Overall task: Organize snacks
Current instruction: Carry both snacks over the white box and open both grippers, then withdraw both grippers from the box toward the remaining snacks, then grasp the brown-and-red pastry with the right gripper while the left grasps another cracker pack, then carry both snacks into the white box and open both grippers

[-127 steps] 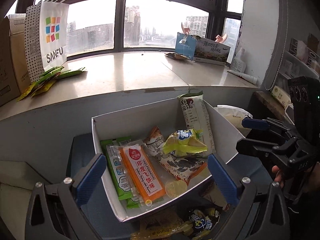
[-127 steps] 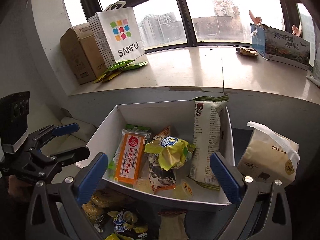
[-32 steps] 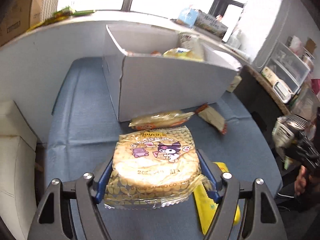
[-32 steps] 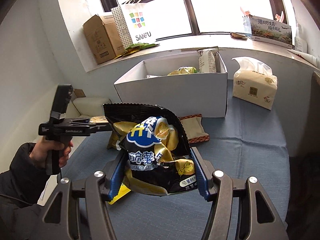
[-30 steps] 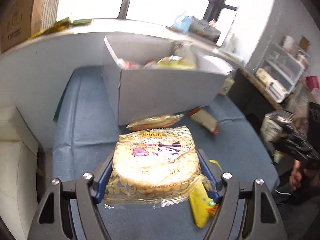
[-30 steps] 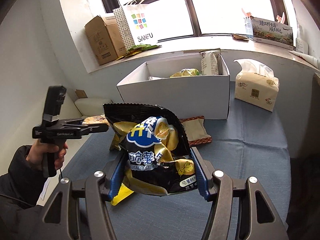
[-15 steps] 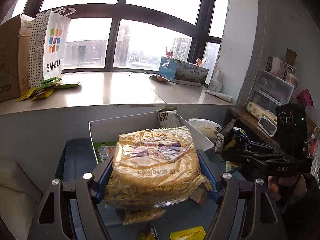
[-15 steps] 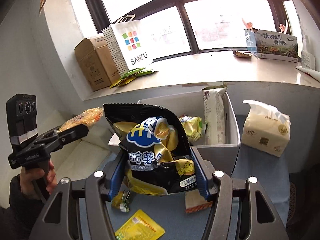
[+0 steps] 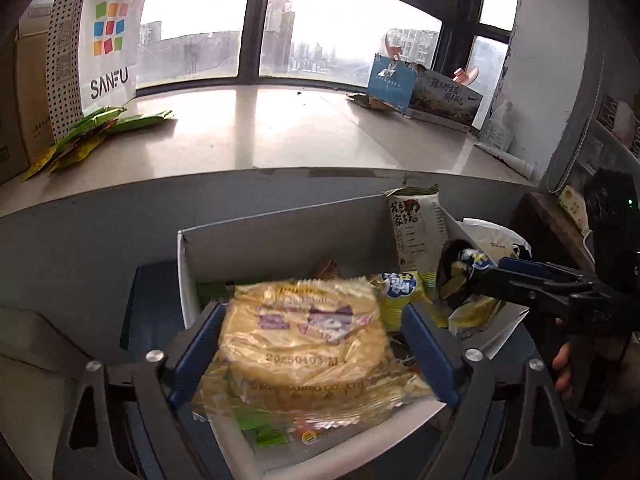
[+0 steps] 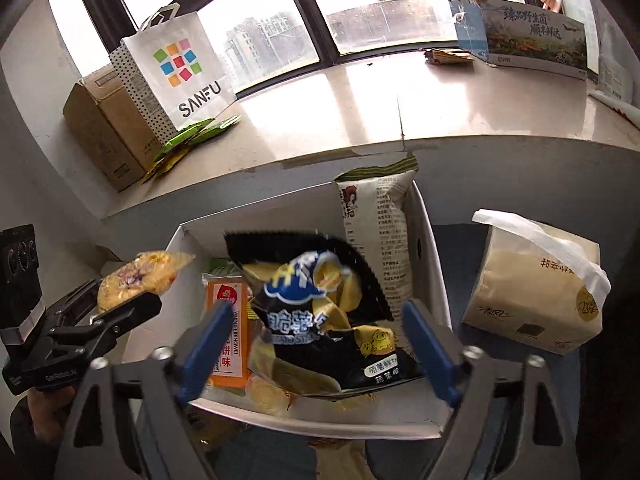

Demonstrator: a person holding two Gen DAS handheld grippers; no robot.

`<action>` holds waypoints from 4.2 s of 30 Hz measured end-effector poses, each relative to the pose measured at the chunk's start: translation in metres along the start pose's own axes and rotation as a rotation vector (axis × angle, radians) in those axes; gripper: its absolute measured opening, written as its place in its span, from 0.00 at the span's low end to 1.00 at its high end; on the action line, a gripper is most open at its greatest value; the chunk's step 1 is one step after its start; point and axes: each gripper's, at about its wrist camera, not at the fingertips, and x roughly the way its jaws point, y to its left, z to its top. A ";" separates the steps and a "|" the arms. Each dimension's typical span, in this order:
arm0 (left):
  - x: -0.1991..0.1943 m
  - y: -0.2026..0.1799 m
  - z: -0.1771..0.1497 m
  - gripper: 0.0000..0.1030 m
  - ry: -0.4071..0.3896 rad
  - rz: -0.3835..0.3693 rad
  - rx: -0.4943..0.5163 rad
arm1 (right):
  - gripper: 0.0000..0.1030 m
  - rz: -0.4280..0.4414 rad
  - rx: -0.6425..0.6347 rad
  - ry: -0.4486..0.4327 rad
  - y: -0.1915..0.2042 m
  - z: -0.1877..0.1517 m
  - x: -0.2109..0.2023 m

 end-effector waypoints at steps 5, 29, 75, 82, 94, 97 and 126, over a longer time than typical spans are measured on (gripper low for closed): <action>-0.003 0.002 -0.015 1.00 0.007 0.011 0.008 | 1.00 -0.045 -0.059 -0.044 -0.005 -0.007 -0.008; -0.174 -0.041 -0.121 1.00 -0.190 -0.068 0.043 | 1.00 0.104 -0.307 -0.190 0.059 -0.123 -0.137; 0.003 -0.011 -0.162 0.74 0.108 0.018 -0.155 | 1.00 0.059 -0.315 -0.161 0.052 -0.230 -0.157; -0.090 -0.033 -0.170 0.74 -0.073 -0.042 -0.034 | 1.00 0.046 -0.305 -0.106 0.044 -0.224 -0.133; -0.208 -0.054 -0.185 0.74 -0.244 -0.069 0.058 | 1.00 -0.067 -0.327 0.088 0.017 -0.165 0.001; -0.216 -0.048 -0.186 0.74 -0.253 -0.066 0.053 | 1.00 -0.092 -0.336 0.111 0.013 -0.154 0.024; -0.179 -0.050 -0.097 0.74 -0.315 -0.114 0.053 | 0.45 0.069 -0.237 -0.173 0.040 -0.112 -0.116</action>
